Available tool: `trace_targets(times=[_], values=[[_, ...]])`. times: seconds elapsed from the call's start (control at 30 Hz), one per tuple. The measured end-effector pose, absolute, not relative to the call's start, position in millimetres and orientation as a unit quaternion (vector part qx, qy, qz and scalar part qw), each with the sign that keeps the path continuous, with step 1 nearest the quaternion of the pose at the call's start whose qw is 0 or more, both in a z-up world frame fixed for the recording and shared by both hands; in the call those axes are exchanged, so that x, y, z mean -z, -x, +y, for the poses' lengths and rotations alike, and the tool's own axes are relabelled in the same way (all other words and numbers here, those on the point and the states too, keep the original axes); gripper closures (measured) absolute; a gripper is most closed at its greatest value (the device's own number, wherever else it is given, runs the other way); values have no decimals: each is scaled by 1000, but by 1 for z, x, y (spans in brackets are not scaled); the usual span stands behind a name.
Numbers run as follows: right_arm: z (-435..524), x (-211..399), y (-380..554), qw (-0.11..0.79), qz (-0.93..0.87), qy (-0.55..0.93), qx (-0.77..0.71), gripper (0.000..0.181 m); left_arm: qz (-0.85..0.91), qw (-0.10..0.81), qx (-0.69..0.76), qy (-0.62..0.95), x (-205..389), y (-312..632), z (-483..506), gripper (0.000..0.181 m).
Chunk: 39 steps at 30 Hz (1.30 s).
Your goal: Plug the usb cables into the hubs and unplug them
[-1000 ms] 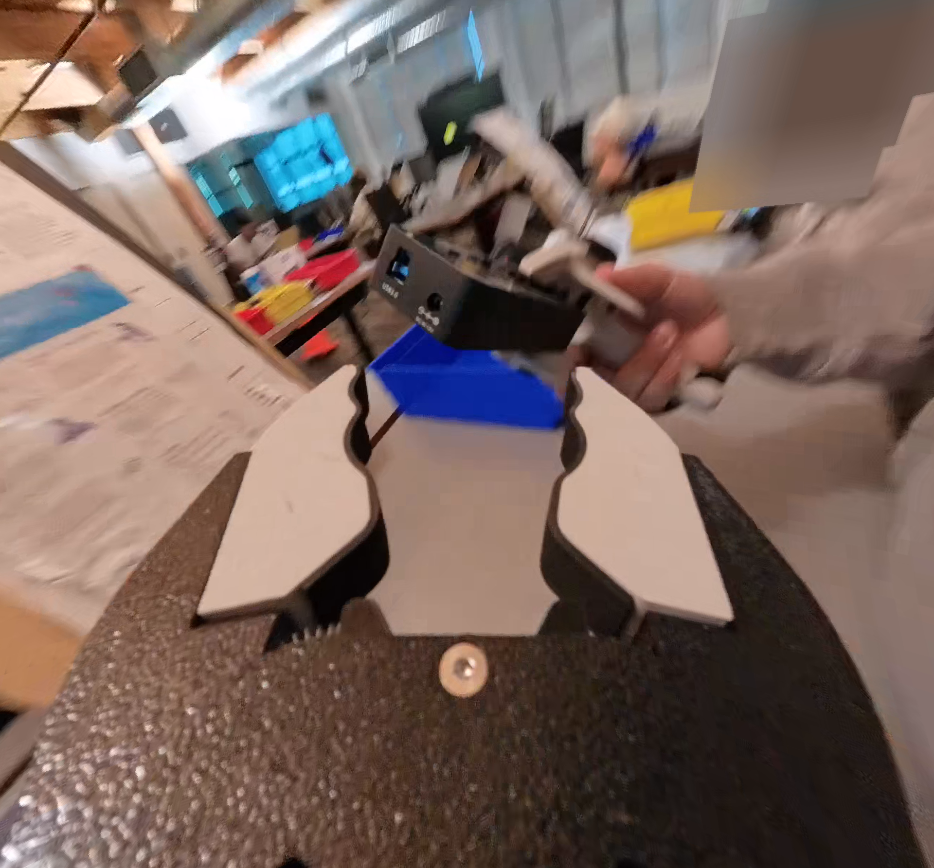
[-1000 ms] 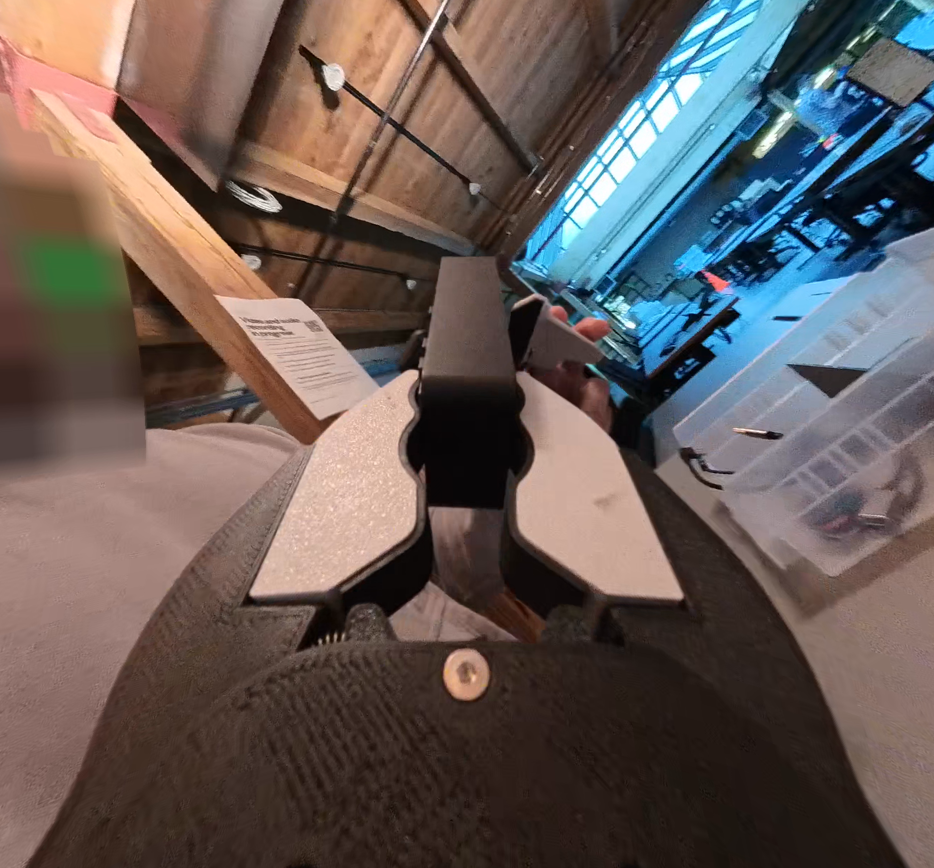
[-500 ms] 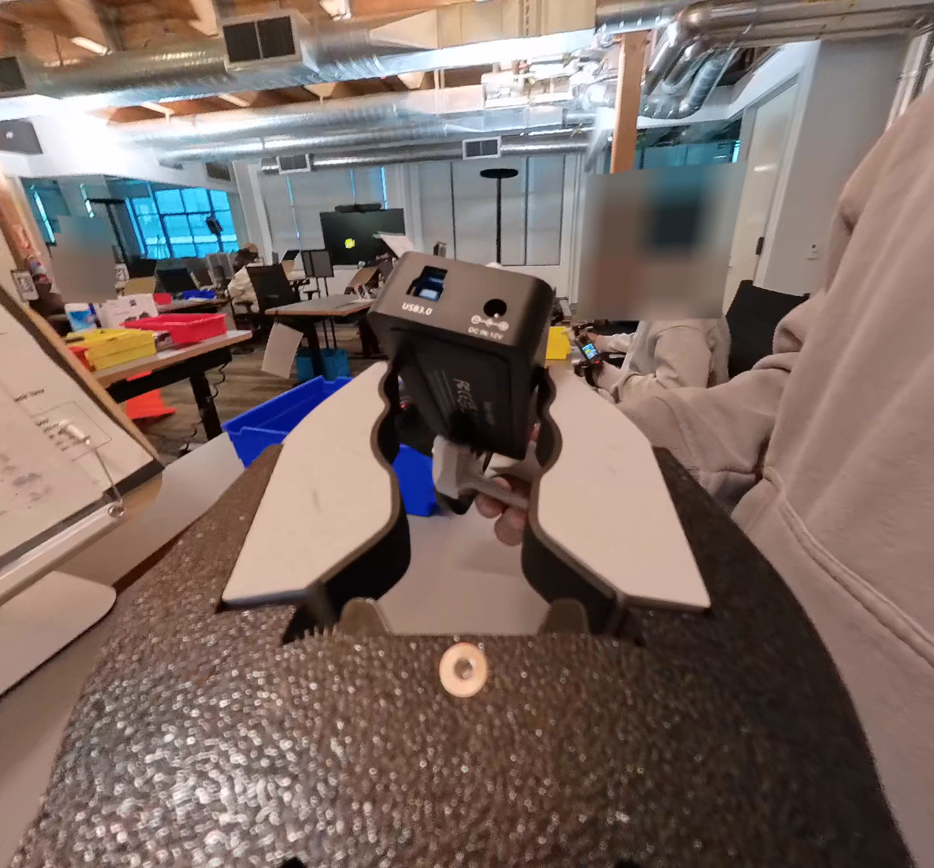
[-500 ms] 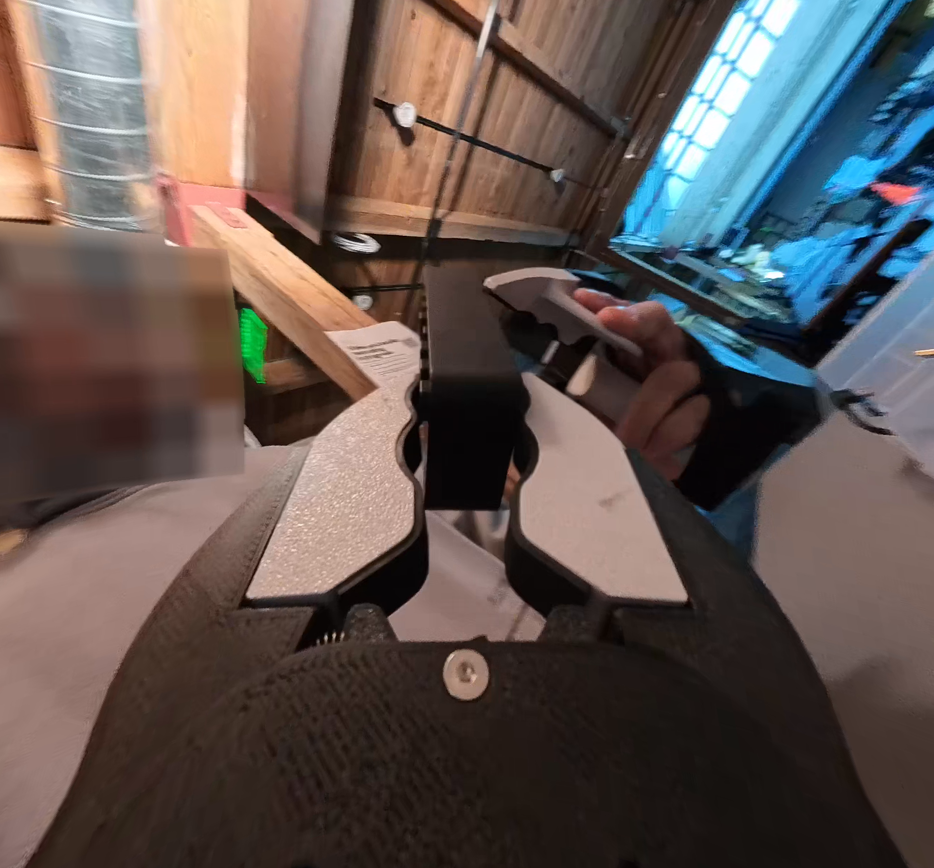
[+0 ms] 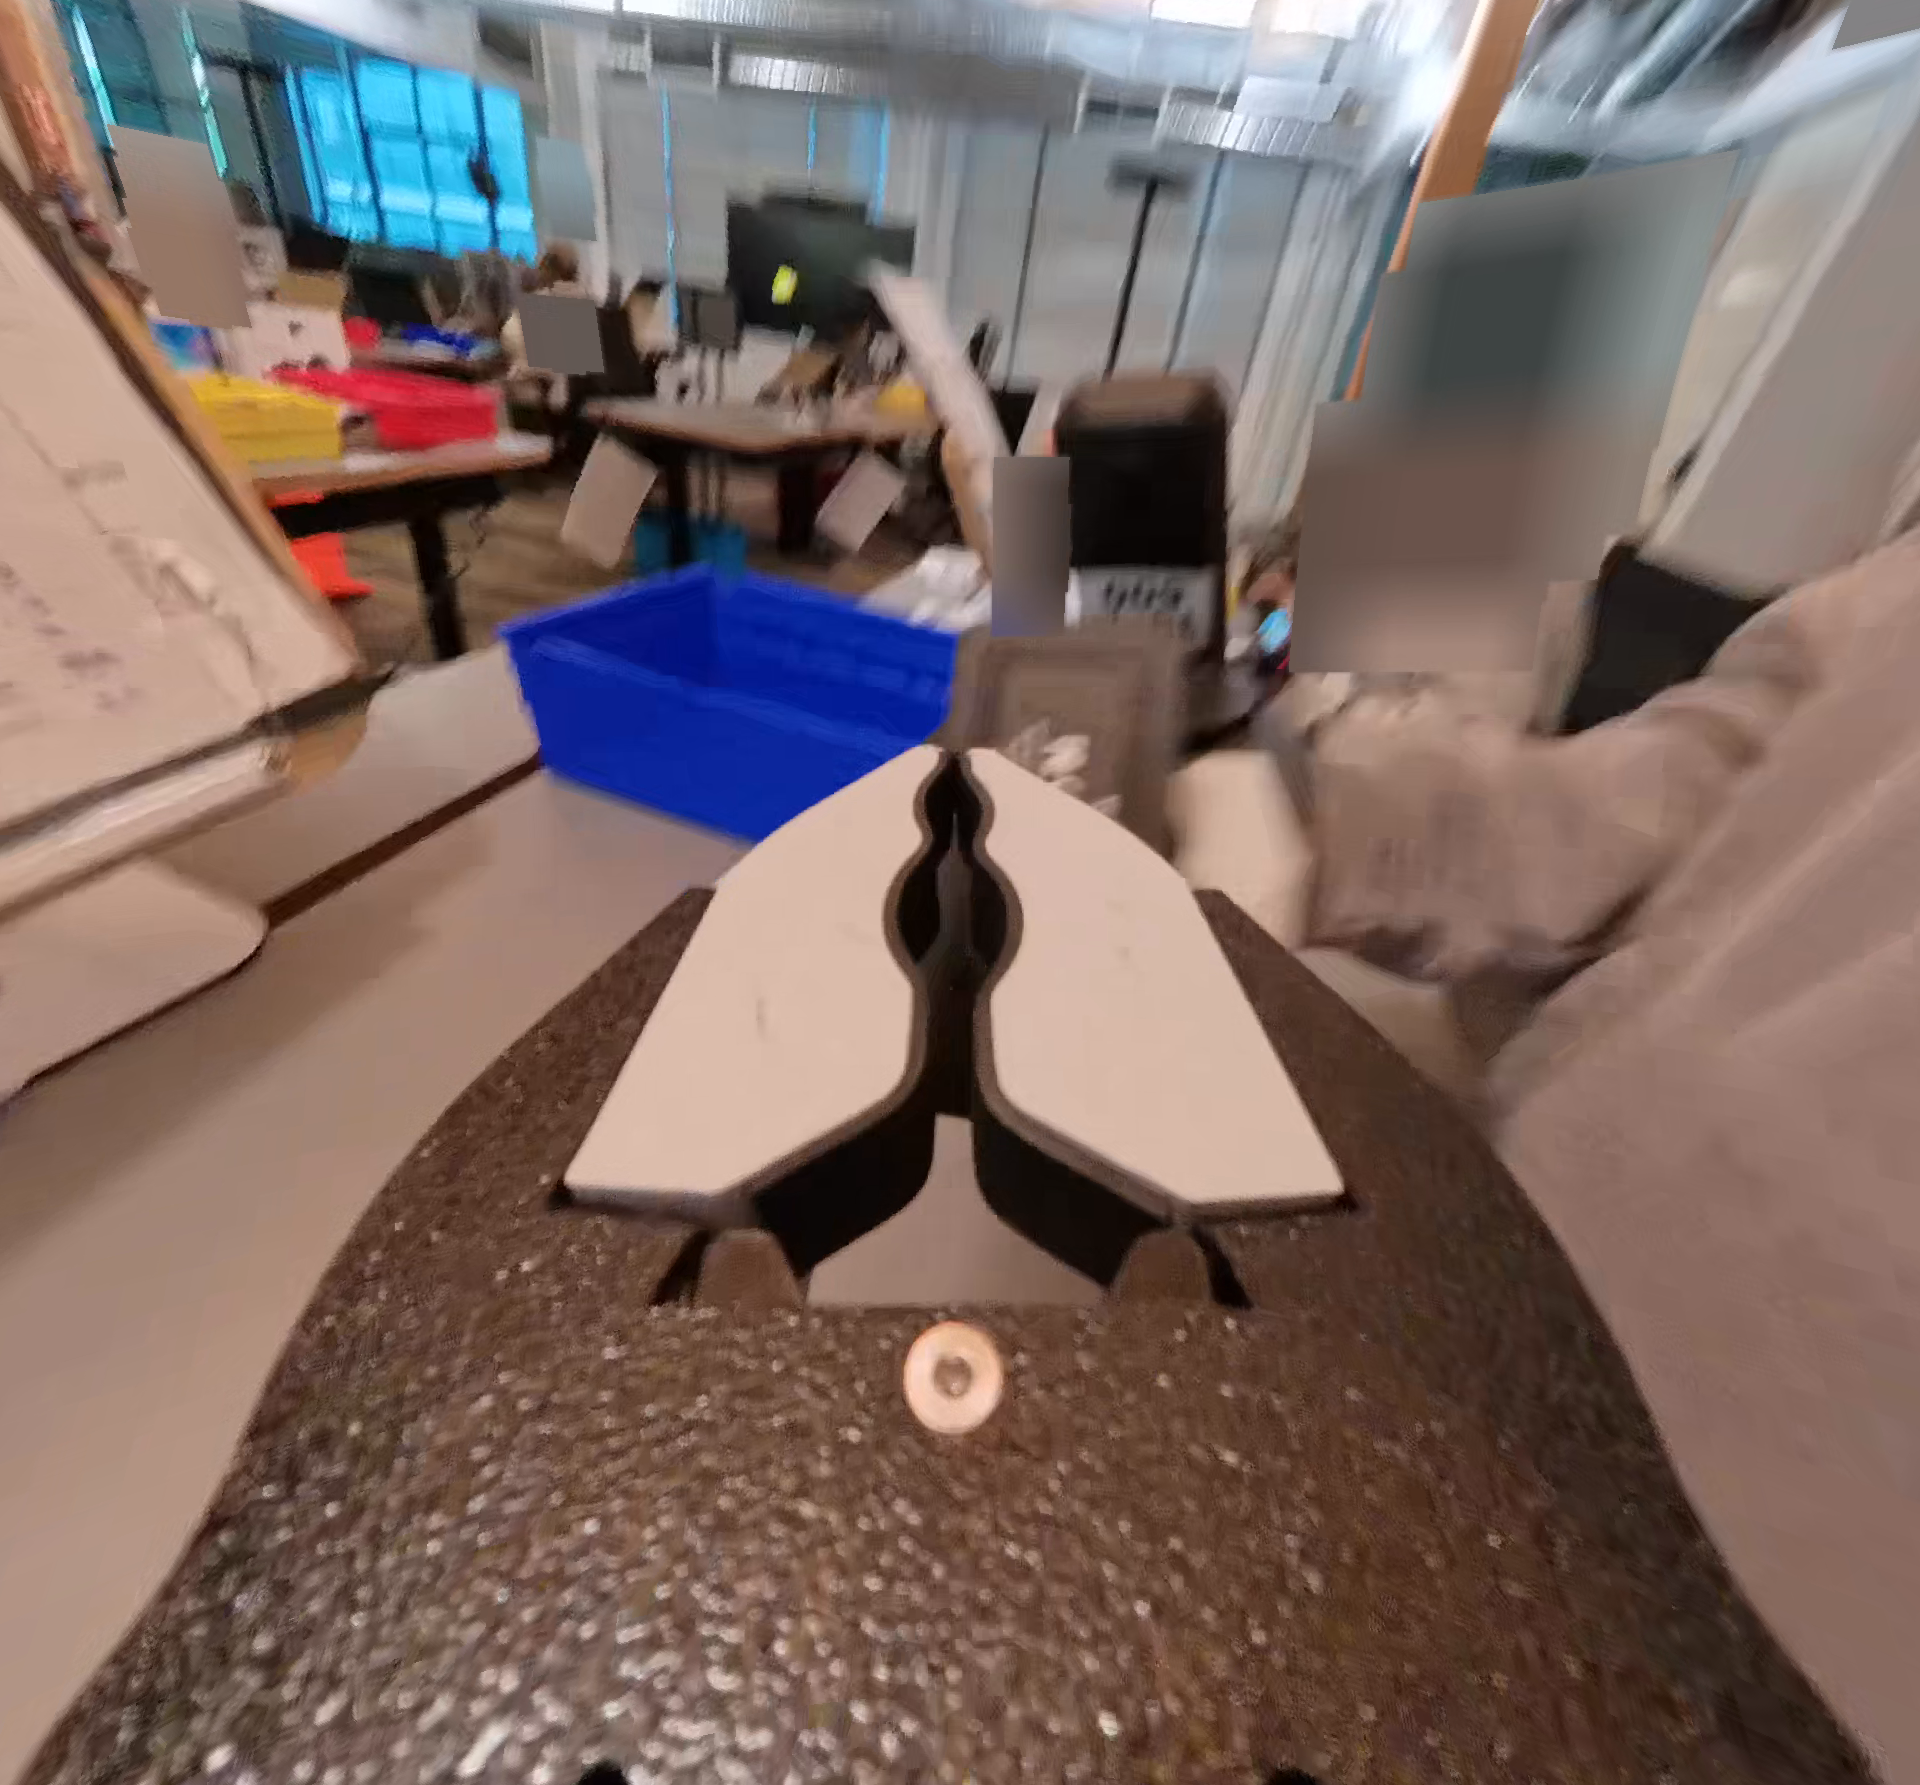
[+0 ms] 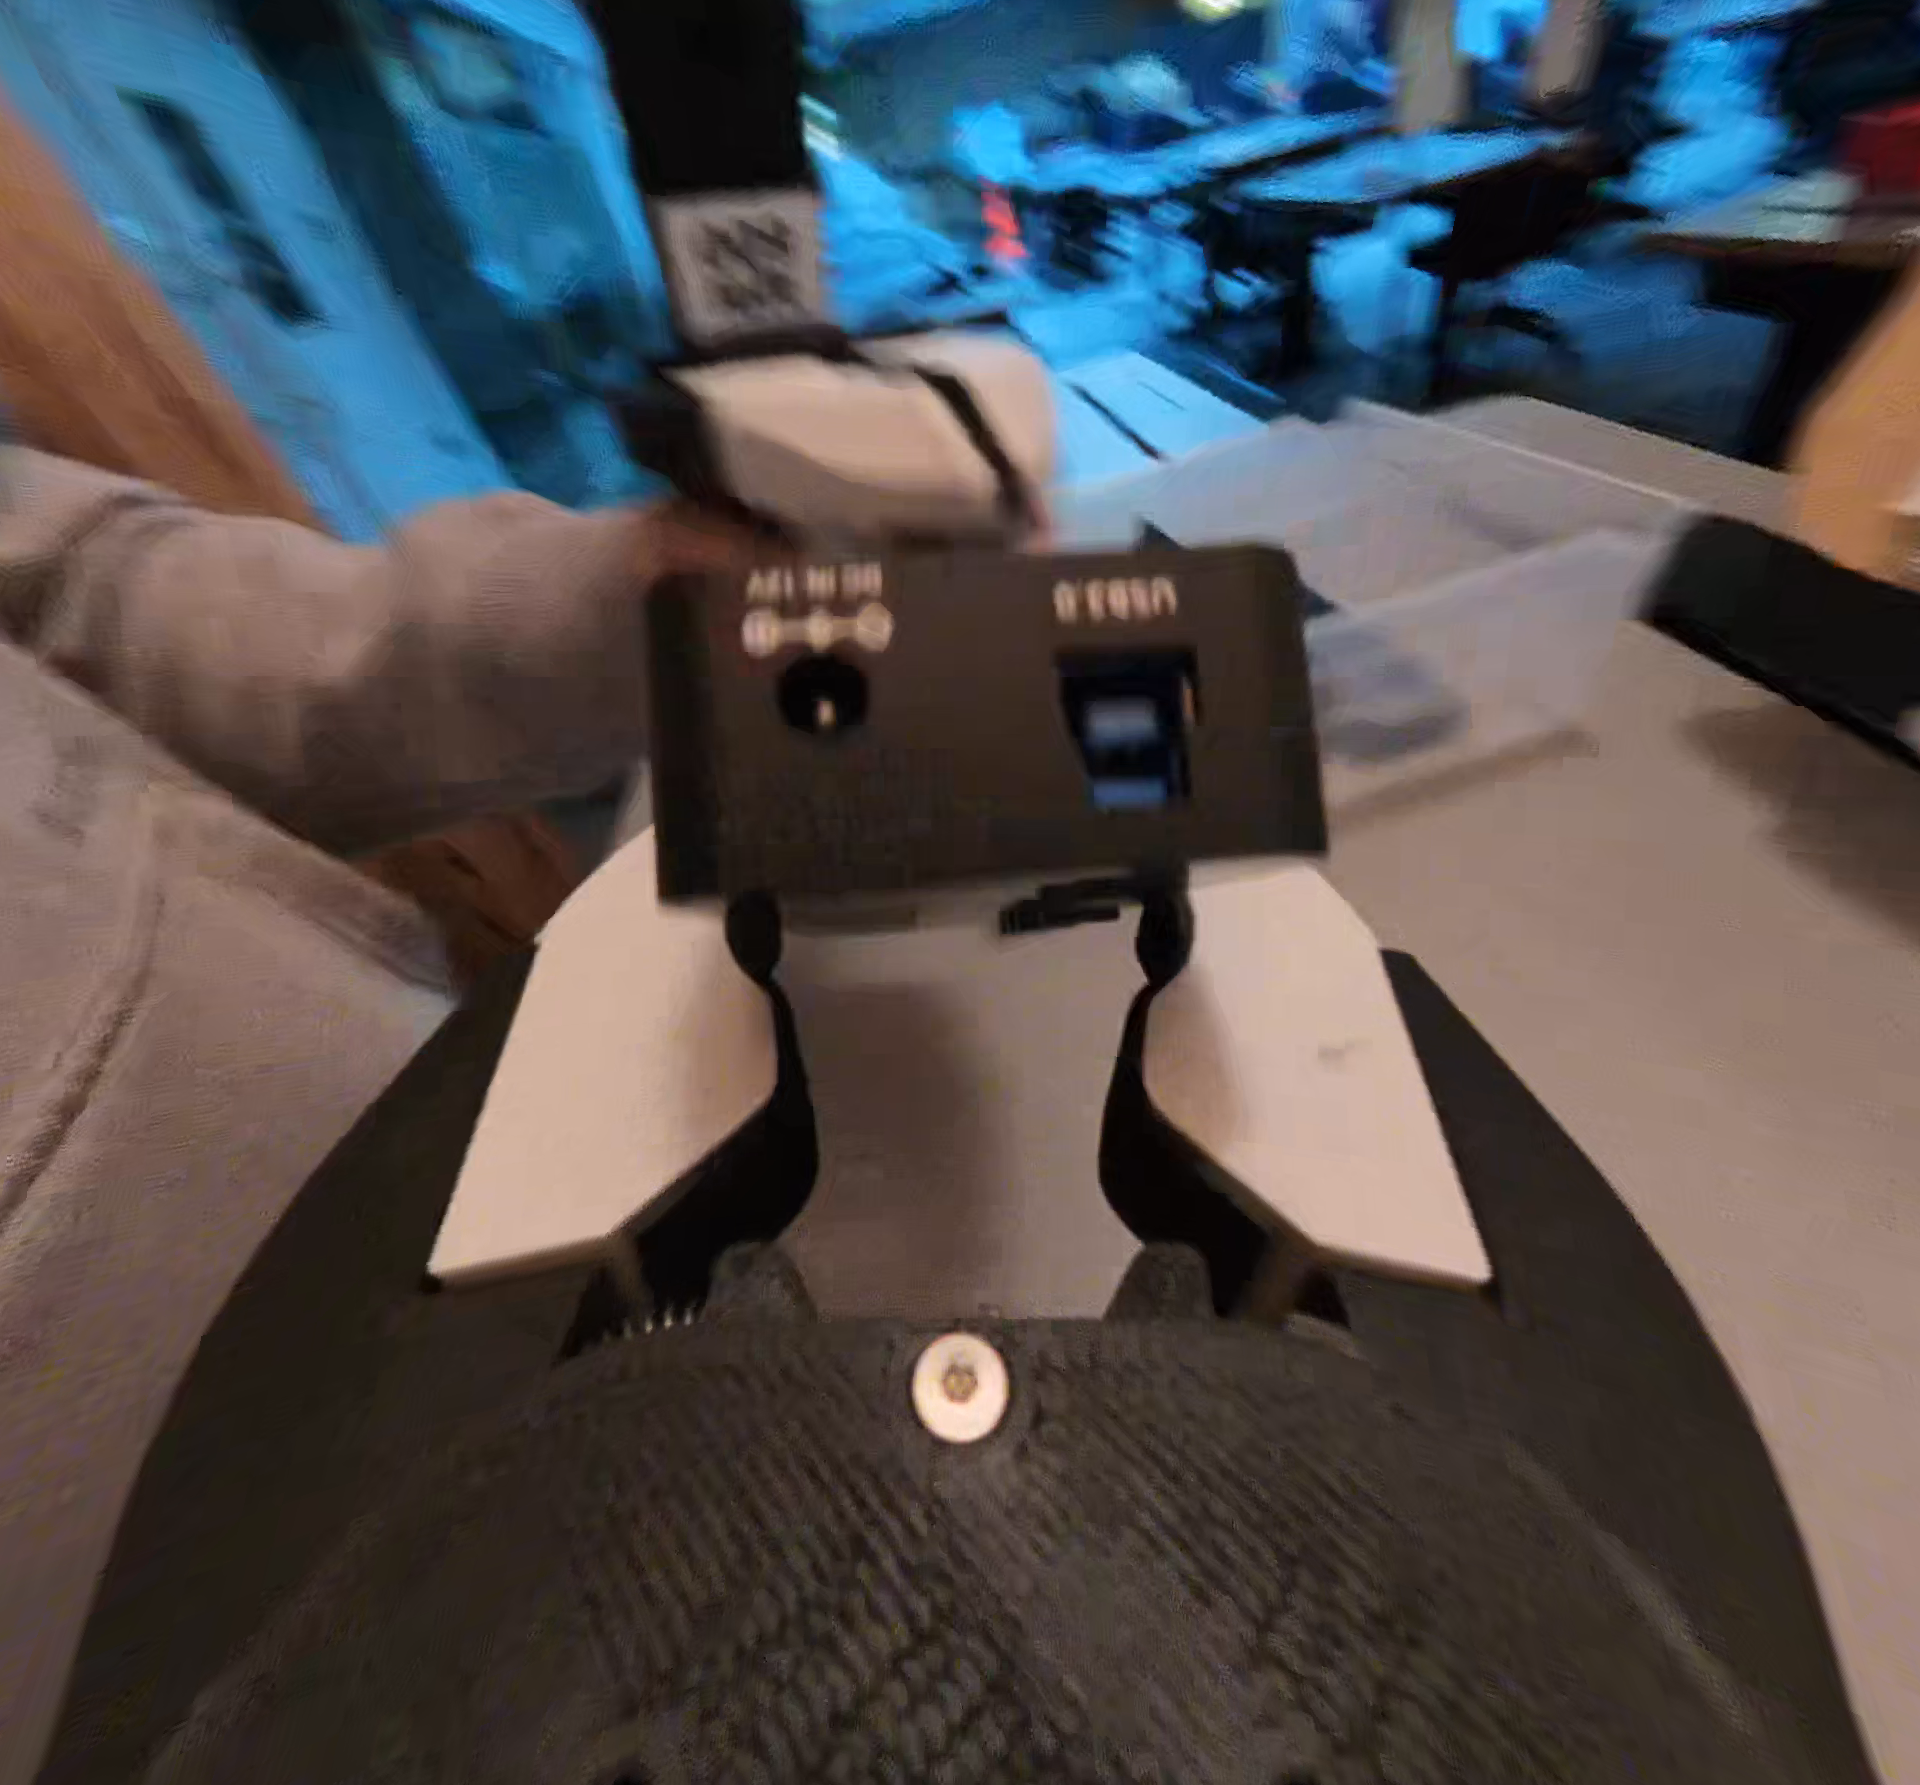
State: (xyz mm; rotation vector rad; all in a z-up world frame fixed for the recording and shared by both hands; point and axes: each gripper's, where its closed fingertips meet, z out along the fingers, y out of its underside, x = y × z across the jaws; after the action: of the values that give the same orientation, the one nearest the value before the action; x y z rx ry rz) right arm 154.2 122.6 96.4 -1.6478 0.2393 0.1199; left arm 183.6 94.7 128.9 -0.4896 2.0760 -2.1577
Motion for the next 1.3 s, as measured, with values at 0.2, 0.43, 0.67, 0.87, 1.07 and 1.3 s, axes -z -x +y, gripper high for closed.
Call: trace_targets(times=[0.2, 0.43, 0.67, 0.87, 1.07, 1.3], values=[[148, -77, -138, 653, 99, 743, -110, 113, 590, -14, 776, 222, -145, -194, 102, 179], [107, -59, -184, 575, 146, 804, 43, 112, 725, 95, 640, 236, -128, -185, 103, 116], [94, -48, -211, 481, 188, 831, 208, 113, 768, 138, 529, 335, -116, -192, 73, 113], [86, -53, -220, 448, 210, 828, 262, 114, 798, 188, 455, 347, -97, -191, 61, 149], [90, -60, -211, 506, 187, 813, 222, 115, 804, 212, 464, 306, -106, -193, 64, 154], [87, -81, -160, 614, 107, 781, -44, 102, 775, 18, 629, 68, -150, -153, 78, 155]])
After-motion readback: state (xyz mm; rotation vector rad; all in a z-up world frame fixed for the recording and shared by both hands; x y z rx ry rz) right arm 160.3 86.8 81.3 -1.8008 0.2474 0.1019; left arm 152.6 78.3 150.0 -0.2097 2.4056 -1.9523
